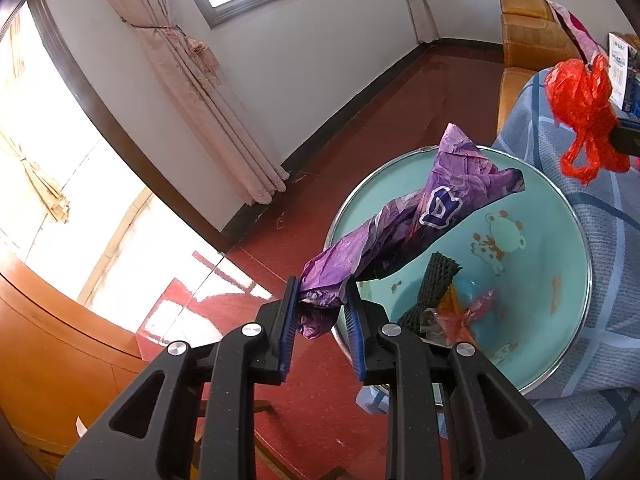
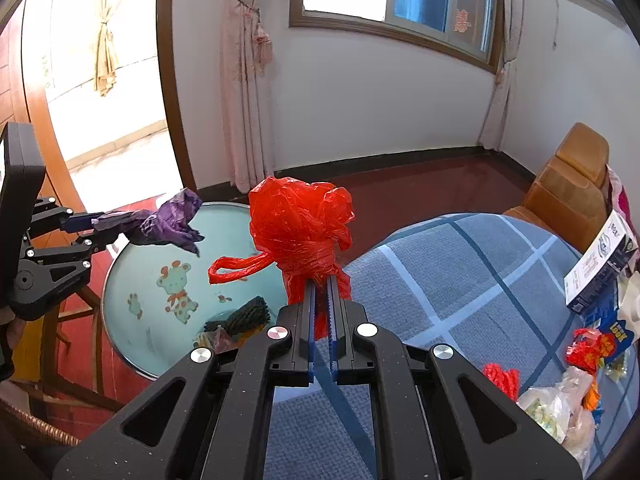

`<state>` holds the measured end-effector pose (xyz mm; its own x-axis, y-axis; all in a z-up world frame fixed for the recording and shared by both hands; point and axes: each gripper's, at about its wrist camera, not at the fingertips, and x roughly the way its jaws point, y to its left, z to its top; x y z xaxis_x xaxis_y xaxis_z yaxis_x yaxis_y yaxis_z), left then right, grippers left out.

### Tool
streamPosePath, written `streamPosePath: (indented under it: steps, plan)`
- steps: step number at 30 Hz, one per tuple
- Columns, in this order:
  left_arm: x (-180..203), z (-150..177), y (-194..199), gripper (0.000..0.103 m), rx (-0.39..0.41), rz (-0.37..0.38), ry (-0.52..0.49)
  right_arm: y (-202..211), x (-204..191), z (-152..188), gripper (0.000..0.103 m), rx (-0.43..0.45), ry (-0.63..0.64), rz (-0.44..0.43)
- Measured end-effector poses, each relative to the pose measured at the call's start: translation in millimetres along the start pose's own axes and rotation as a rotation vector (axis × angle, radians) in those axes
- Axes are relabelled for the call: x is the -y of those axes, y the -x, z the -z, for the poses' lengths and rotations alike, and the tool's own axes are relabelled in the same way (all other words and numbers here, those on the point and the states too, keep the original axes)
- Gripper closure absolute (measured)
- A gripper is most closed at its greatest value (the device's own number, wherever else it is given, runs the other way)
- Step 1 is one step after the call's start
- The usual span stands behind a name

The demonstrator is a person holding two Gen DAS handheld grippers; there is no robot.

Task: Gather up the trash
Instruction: 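Open the left tool over the wastebasket while the right tool drops the red bag in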

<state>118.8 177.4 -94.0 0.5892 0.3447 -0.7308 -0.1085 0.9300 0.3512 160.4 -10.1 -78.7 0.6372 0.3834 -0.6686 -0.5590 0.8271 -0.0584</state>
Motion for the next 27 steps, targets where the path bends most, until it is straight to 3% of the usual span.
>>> streamPosePath:
  steps: [3,5,6,8,20,27]
  plan:
    - [1.3,-0.4,1.8,0.074,0.005,0.012,0.002,-0.6,-3.8,-0.2,0.094,-0.006,0.013,-0.018]
    - [1.4,-0.5,3.2,0.062,0.008,0.024,0.004,-0.3,-5.7,0.1,0.079,-0.002,0.018,-0.035]
    - [2.4,-0.5,3.7,0.058,0.011,0.023,0.003,0.0,-6.0,0.7,0.063,0.002,0.017,-0.04]
    - [3.3,-1.0,6.0,0.047,0.02,0.029,0.009,-0.5,-6.3,2.2,0.062,0.0,0.018,-0.049]
    - [10.1,-1.3,6.2,0.037,0.023,0.059,-0.007,3.3,2.7,7.0,0.053,-0.001,-0.015,-0.028]
    - [25.7,-0.4,15.4,0.031,0.038,0.092,-0.026,32.1,17.6,19.0,0.05,0.001,-0.054,0.035]
